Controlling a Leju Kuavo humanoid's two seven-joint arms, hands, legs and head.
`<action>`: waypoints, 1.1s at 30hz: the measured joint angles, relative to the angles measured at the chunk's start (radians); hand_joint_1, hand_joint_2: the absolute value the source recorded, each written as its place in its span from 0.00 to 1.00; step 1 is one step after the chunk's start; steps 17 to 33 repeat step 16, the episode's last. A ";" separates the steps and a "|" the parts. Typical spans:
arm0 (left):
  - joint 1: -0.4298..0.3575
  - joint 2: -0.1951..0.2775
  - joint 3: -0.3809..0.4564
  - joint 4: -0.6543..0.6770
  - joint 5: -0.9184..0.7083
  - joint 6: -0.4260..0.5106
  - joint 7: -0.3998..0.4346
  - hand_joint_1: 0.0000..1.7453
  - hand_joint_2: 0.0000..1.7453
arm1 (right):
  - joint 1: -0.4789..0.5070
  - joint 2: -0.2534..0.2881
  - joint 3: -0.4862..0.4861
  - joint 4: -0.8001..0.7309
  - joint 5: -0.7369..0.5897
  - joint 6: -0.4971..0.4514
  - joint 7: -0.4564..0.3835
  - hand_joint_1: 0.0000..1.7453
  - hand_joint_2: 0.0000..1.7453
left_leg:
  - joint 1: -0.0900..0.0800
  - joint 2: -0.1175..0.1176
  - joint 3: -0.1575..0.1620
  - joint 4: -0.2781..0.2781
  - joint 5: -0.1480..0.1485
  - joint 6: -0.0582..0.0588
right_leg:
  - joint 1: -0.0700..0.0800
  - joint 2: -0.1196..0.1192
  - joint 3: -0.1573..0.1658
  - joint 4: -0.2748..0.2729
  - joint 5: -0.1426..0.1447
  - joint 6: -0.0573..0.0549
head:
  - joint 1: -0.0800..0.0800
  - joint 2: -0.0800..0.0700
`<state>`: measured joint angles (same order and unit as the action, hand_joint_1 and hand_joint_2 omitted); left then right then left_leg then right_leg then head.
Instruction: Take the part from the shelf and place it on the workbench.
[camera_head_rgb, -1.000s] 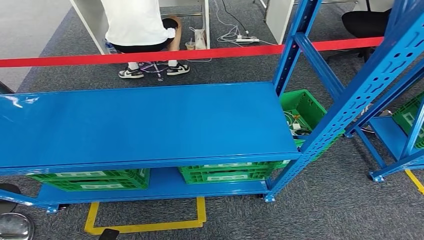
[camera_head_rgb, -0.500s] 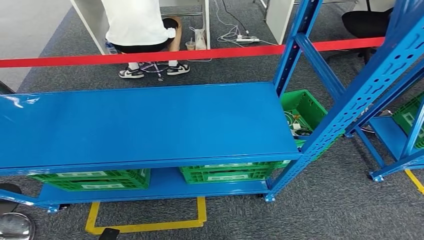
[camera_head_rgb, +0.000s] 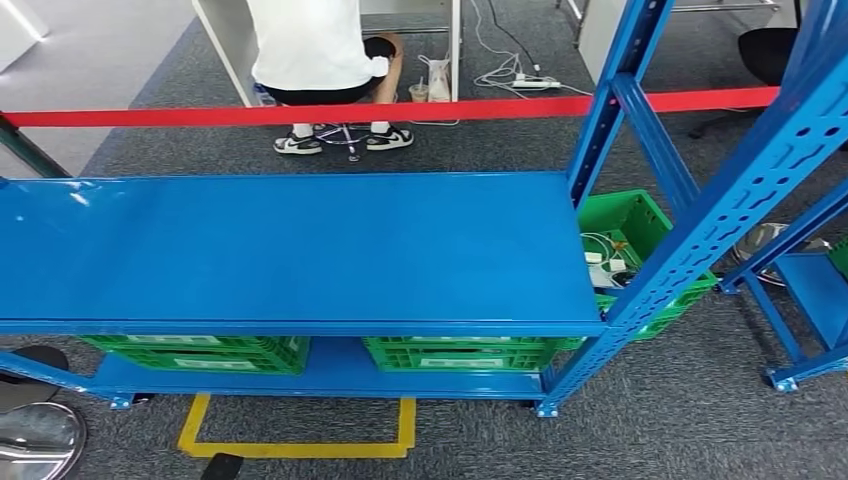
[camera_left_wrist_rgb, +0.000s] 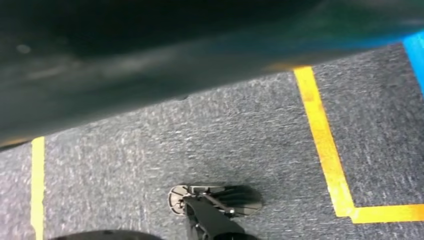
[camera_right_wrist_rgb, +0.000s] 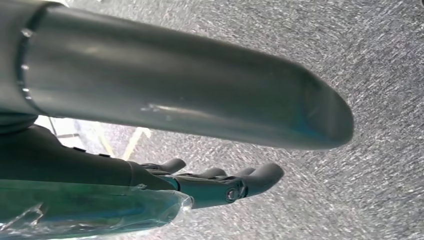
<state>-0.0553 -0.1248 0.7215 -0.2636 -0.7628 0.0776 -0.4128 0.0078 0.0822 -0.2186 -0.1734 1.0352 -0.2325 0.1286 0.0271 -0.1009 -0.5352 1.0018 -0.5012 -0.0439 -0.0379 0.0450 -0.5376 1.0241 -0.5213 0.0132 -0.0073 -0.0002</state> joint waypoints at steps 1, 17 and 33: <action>-0.002 0.000 0.000 0.000 0.000 0.000 0.000 0.00 0.00 | 0.001 0.000 0.000 0.000 -0.002 0.000 -0.001 0.00 0.00 | -0.002 0.032 -0.021 0.042 -0.022 -0.002 | 0.001 -0.011 0.001 -0.002 0.000 -0.006 | -0.004 0.000; 0.017 0.003 -0.003 0.008 0.010 0.015 -0.010 0.00 0.00 | -0.005 0.001 0.000 -0.001 -0.008 0.010 0.023 0.00 0.00 | -0.017 0.100 -0.029 -0.003 0.037 0.023 | 0.020 -0.085 0.033 -0.025 -0.025 -0.009 | -0.005 0.000; 0.017 0.003 -0.003 0.008 0.010 0.015 -0.010 0.00 0.00 | -0.005 0.001 0.000 -0.001 -0.008 0.010 0.023 0.00 0.00 | -0.017 0.100 -0.029 -0.003 0.037 0.023 | 0.020 -0.085 0.033 -0.025 -0.025 -0.009 | -0.005 0.000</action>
